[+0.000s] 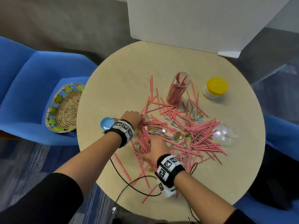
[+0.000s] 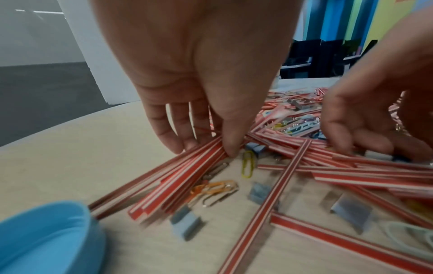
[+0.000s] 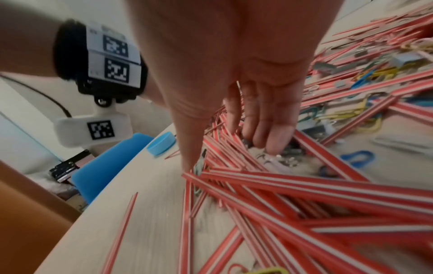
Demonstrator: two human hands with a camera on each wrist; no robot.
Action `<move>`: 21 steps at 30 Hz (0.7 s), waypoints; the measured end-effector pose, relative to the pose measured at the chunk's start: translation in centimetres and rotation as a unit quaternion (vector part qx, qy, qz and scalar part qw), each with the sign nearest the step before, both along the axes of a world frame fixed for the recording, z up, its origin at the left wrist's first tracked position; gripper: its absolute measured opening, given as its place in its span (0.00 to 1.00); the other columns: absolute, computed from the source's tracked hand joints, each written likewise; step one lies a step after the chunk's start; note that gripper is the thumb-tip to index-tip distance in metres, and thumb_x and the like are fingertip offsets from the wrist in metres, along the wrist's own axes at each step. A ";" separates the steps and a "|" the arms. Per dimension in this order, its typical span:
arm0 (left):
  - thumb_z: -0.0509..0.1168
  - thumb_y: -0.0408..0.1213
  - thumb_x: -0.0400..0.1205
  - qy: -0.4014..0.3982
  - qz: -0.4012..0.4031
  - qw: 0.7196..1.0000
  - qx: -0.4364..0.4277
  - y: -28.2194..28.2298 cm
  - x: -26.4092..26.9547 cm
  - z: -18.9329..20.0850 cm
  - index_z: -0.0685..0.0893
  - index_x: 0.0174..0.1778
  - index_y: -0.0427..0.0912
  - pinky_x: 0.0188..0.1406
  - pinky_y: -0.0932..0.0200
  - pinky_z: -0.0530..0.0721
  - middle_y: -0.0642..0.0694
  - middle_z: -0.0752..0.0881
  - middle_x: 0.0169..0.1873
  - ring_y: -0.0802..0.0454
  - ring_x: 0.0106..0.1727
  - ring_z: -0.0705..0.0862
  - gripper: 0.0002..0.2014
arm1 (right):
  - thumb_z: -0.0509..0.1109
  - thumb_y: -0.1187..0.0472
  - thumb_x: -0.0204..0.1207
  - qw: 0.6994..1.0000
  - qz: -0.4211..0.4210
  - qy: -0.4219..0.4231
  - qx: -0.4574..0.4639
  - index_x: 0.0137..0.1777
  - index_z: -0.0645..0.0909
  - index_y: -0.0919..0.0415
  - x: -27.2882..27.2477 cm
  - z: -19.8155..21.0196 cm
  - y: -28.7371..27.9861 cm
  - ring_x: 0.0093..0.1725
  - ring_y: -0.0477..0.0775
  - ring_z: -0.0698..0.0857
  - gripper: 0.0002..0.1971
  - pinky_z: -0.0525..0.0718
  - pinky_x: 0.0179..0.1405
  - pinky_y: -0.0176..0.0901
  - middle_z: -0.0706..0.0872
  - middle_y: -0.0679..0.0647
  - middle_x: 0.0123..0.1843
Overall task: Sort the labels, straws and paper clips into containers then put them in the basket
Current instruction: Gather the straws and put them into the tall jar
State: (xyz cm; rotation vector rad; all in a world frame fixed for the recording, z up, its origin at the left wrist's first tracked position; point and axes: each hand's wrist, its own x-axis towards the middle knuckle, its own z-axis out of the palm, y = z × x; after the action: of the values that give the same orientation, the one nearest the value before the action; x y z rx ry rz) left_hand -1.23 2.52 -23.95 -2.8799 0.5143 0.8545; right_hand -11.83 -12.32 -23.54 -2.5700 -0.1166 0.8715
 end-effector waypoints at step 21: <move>0.66 0.35 0.84 -0.114 0.204 0.877 -0.421 1.7 3.4 4.3 0.87 0.60 0.43 0.47 0.61 0.85 0.48 0.90 0.42 0.55 0.41 0.89 0.10 | 0.75 0.56 0.77 0.985 -0.173 -0.001 0.019 0.52 0.87 0.63 4.1 -0.2 -0.9 0.40 0.55 0.82 0.10 0.84 0.43 0.44 0.88 0.56 0.43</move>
State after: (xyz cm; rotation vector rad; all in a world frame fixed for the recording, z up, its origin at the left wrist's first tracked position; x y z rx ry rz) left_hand 2.17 4.20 -19.65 -3.9270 0.2903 0.3298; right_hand -7.71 -13.21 -23.75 -2.4515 0.3006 0.7259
